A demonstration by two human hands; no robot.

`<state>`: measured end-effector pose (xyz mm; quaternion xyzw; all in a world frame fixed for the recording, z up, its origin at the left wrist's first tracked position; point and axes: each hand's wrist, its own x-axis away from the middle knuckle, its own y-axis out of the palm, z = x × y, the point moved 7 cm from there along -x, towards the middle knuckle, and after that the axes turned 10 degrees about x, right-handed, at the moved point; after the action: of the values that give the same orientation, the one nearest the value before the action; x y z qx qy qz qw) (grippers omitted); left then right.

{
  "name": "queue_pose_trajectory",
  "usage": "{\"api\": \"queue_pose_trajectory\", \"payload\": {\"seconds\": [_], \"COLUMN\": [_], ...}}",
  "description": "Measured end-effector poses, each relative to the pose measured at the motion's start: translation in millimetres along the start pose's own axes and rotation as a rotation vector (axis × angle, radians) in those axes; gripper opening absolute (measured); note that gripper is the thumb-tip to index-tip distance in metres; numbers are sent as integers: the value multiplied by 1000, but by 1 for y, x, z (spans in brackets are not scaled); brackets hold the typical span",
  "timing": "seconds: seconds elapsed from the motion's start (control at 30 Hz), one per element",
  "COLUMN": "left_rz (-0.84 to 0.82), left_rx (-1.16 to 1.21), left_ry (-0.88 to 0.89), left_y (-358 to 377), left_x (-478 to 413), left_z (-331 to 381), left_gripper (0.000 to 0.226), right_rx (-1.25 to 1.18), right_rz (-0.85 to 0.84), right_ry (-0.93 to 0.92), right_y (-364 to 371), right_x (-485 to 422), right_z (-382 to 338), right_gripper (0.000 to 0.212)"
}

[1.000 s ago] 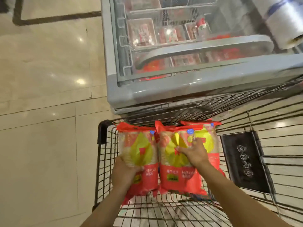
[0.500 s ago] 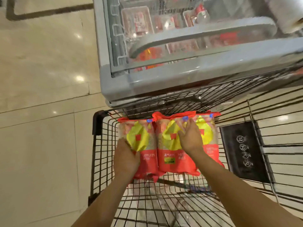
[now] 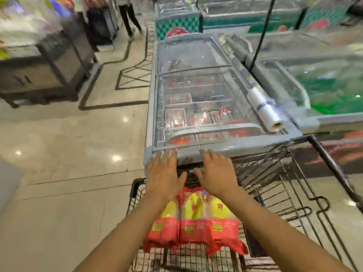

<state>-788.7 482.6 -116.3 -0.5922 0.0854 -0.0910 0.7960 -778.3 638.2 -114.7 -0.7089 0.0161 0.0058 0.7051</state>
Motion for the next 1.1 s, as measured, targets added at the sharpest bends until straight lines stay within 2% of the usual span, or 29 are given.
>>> {"api": "queue_pose_trajectory", "payload": {"seconds": [0.1, 0.27, 0.47, 0.53, 0.77, 1.1], "left_rz": [97, 271, 365, 397, 435, 530], "left_rx": [-26, -68, -154, -167, -204, -207], "left_ry": [37, 41, -9, -42, -245, -478], "left_y": [-53, -135, -202, -218, -267, -347], "left_x": [10, 40, 76, 90, 141, 260], "left_z": [30, 69, 72, 61, -15, -149], "left_gripper": [80, 77, 79, 79, 79, 81], "right_rx": [10, 19, 12, 3, -21, -38], "right_rz": [79, 243, 300, 337, 312, 317], "right_ry": [-30, -74, -160, -203, -357, -605], "right_y": [-60, -150, -220, -238, -270, -299], "right_x": [14, 43, 68, 73, 81, 119], "right_z": [4, 8, -12, -27, -112, -307], "right_gripper": [74, 72, 75, 73, 74, 71]}}
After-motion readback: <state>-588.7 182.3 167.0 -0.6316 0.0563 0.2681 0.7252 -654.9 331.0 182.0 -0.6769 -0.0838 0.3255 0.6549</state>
